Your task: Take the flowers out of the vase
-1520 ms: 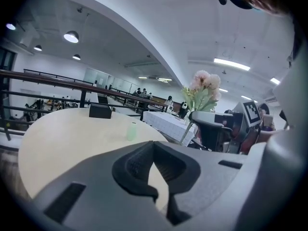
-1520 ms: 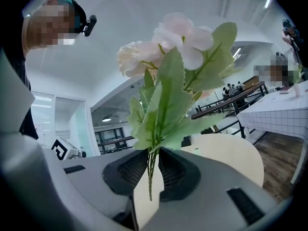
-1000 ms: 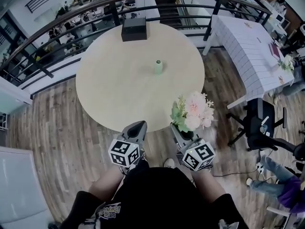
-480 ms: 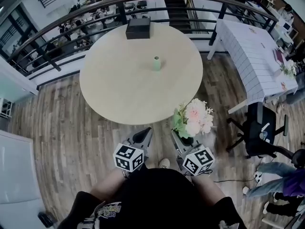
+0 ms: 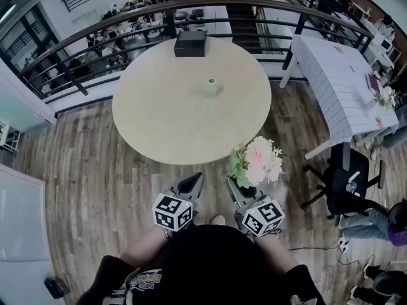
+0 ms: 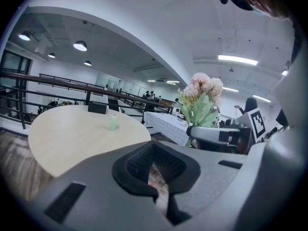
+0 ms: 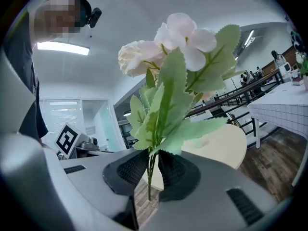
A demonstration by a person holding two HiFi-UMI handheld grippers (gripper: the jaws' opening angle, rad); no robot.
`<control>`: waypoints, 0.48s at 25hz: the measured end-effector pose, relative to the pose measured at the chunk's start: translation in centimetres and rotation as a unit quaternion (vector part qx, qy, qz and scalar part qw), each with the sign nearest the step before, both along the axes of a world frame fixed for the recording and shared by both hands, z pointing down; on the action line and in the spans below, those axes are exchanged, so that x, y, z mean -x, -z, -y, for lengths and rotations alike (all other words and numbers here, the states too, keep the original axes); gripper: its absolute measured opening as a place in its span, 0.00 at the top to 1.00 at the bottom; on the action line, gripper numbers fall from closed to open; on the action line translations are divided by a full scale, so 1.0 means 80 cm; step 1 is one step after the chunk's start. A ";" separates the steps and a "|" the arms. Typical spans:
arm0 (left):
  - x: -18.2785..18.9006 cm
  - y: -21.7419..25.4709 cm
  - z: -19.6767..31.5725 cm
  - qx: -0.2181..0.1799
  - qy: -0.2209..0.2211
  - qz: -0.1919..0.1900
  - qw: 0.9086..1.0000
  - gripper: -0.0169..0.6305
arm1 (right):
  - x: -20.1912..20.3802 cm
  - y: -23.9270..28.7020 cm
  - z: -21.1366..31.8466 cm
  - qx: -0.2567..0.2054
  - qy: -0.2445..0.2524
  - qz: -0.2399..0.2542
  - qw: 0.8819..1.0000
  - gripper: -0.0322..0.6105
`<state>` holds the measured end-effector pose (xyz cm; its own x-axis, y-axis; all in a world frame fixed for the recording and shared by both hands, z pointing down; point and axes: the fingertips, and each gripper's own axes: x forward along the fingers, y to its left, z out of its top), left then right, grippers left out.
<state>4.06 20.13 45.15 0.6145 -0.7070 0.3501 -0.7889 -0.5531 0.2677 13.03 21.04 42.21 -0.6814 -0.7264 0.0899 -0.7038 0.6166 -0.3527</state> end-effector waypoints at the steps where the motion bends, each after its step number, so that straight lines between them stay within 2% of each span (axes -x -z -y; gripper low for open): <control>1: 0.000 0.000 -0.002 0.000 0.000 0.000 1.000 0.96 | 0.000 0.000 -0.001 0.000 0.000 0.000 1.000 0.83; 12: 0.002 0.002 -0.007 -0.003 -0.010 0.002 1.000 0.96 | 0.009 -0.002 -0.006 0.003 -0.001 0.002 1.000 0.83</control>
